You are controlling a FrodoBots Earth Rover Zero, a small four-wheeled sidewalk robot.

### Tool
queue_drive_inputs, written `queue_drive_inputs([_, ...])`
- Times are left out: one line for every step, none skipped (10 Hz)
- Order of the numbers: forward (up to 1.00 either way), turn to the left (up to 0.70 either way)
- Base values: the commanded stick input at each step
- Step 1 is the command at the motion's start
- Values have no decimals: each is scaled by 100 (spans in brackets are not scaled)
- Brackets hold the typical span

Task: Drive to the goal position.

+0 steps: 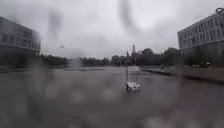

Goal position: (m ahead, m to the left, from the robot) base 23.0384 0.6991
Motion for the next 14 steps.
queue_drive_inputs([100,0])
queue_drive_inputs([100,0])
queue_drive_inputs([100,0])
queue_drive_inputs([100,0])
queue_drive_inputs([100,0])
queue_drive_inputs([100,0])
queue_drive_inputs([100,0])
queue_drive_inputs([100,0])
queue_drive_inputs([100,0])
queue_drive_inputs([100,0])
queue_drive_inputs([100,0])
queue_drive_inputs([100,0])
queue_drive_inputs([100,0])
queue_drive_inputs([100,0])
